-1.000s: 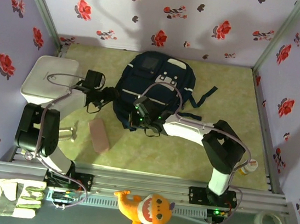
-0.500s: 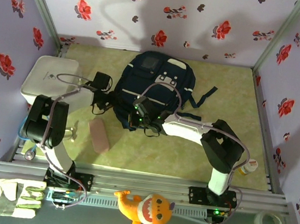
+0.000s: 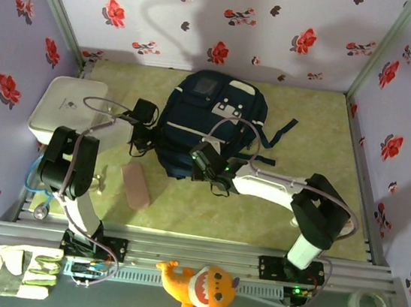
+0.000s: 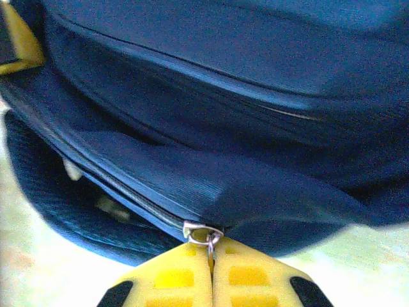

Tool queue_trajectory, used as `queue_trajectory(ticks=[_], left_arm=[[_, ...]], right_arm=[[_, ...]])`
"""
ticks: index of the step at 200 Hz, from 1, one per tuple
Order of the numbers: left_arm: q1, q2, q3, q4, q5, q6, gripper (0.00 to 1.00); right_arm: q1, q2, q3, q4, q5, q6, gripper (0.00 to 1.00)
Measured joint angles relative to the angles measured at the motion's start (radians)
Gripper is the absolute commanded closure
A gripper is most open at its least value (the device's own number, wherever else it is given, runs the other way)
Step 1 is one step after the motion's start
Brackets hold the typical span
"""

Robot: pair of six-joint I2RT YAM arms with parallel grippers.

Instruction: Pack the student bag

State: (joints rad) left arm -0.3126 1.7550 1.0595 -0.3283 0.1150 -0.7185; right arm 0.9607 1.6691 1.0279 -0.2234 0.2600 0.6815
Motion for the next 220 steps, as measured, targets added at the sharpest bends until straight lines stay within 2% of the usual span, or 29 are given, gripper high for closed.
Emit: queue_trajectory(ticks=[40,62,100,142,182,220], left_arm=[[-0.002,0.011,0.013,-0.011,0.001,0.006,0.92],[-0.002,0.011,0.029,-0.036,-0.002,0.021,0.85],[0.001,-0.019,0.058,-0.084,-0.027,0.116,0.64],[-0.059,-0.189,0.065,-0.122,-0.015,0.295,0.38],[-0.172,-0.241,0.079,-0.084,0.079,0.445,0.35],[-0.229,-0.177,0.089,-0.068,0.176,0.536,0.40]], right_arm=[[-0.025,-0.055,-0.055,-0.039,0.082,0.031,1.00],[-0.056,-0.060,-0.065,-0.037,0.073,0.028,1.00],[-0.075,-0.067,-0.066,-0.035,0.035,-0.021,1.00],[-0.109,-0.106,-0.100,0.019,-0.055,-0.047,1.00],[-0.140,-0.124,-0.140,0.082,-0.133,-0.045,1.00],[-0.156,-0.148,-0.170,0.124,-0.176,-0.035,1.00]])
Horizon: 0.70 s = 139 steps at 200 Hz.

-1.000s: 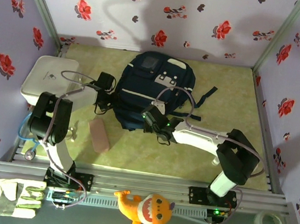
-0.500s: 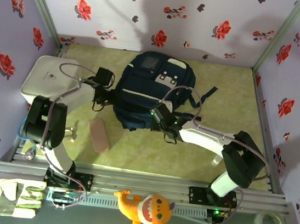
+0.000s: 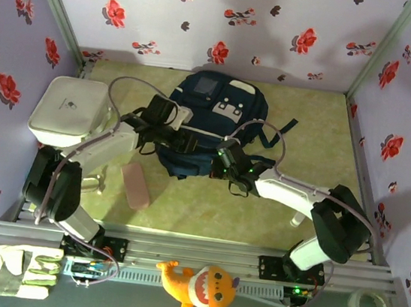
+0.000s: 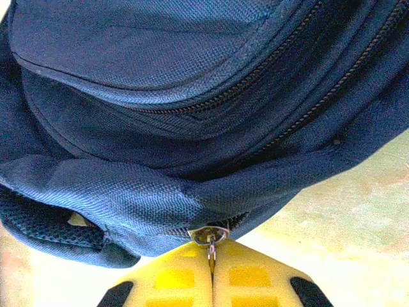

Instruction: Pack the student bag

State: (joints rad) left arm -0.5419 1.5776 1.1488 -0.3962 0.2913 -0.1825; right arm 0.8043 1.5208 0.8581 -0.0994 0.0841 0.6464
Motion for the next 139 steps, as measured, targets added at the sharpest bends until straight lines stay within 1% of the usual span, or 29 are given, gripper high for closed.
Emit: queue_trajectory(ticks=[34,62,120,139], left_arm=[[-0.029,0.074,0.016,0.005,0.082,0.051,0.44],[-0.042,0.111,0.029,0.018,0.129,0.073,0.49],[-0.055,0.164,0.053,0.035,0.199,0.108,0.51],[-0.060,0.171,0.054,0.038,0.211,0.127,0.59]], right_arm=[[-0.008,-0.005,-0.021,0.028,-0.021,0.016,1.00],[-0.012,-0.008,-0.025,0.037,-0.033,0.022,1.00],[-0.014,-0.011,-0.028,0.043,-0.037,0.035,1.00],[-0.014,-0.012,-0.029,0.044,-0.040,0.037,1.00]])
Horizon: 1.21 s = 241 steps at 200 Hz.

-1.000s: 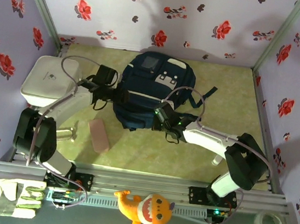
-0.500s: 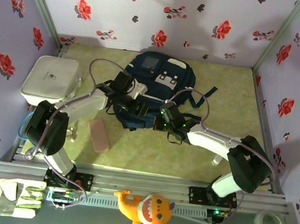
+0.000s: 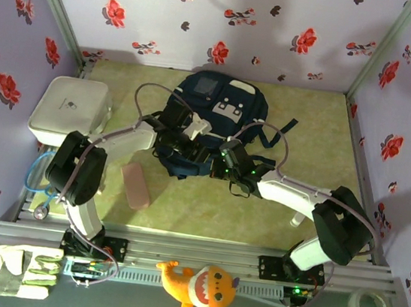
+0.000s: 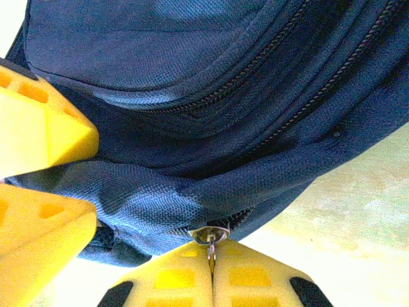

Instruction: Pack the student bag

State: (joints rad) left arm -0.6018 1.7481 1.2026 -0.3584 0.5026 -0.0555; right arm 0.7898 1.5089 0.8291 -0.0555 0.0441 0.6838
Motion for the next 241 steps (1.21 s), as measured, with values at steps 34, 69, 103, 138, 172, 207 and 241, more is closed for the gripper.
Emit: queue_trajectory(ticks=[34,69,103,138,172,207,241], left_arm=[[0.000,0.027,0.014,0.000,0.010,0.031,0.80],[0.000,0.029,0.016,-0.003,0.018,0.060,0.99],[-0.008,0.018,0.016,-0.002,0.019,0.090,1.00],[-0.011,-0.059,0.003,-0.030,0.009,0.150,1.00],[-0.011,-0.119,0.002,-0.082,-0.002,0.201,1.00],[-0.011,-0.143,-0.006,-0.103,-0.002,0.228,1.00],[-0.011,-0.156,-0.007,-0.102,-0.001,0.246,1.00]], right_arm=[[-0.001,0.000,0.000,0.000,0.000,0.001,1.00],[-0.005,-0.010,-0.011,-0.004,0.010,0.001,1.00],[-0.026,-0.042,-0.030,-0.028,0.033,-0.003,0.99],[-0.090,-0.086,-0.047,-0.032,0.034,-0.050,0.97],[-0.159,-0.097,-0.045,-0.048,0.029,-0.110,0.97],[-0.235,-0.097,-0.026,-0.069,-0.002,-0.152,0.98],[-0.302,-0.085,0.005,-0.078,-0.055,-0.161,0.98]])
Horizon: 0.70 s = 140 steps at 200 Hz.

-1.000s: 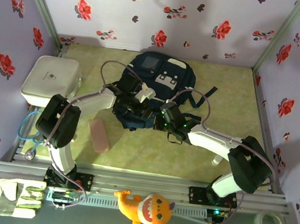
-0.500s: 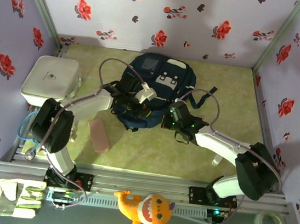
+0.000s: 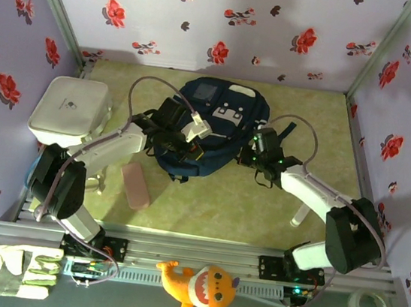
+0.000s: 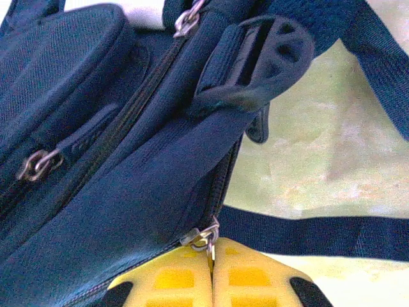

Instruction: Pack the student bag

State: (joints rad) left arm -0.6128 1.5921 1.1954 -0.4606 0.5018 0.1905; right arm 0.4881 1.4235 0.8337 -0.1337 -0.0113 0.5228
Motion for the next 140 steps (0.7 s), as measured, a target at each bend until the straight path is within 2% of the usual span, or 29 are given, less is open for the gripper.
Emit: queue_trajectory(ticks=[86,110,118,140], left_arm=[[-0.003,0.000,0.000,-0.003,0.002,0.027,1.00],[-0.003,-0.002,0.000,-0.009,0.007,0.031,1.00],[-0.003,-0.002,0.000,-0.011,0.007,0.031,0.95],[-0.002,-0.013,0.000,-0.036,0.006,0.020,0.68]], right_arm=[[-0.094,0.110,0.097,-0.060,-0.065,-0.001,0.95],[-0.098,0.126,0.116,-0.084,-0.069,-0.019,0.88],[-0.100,0.125,0.118,-0.089,-0.071,-0.024,0.82],[-0.121,0.112,0.118,-0.108,-0.071,-0.052,0.62]])
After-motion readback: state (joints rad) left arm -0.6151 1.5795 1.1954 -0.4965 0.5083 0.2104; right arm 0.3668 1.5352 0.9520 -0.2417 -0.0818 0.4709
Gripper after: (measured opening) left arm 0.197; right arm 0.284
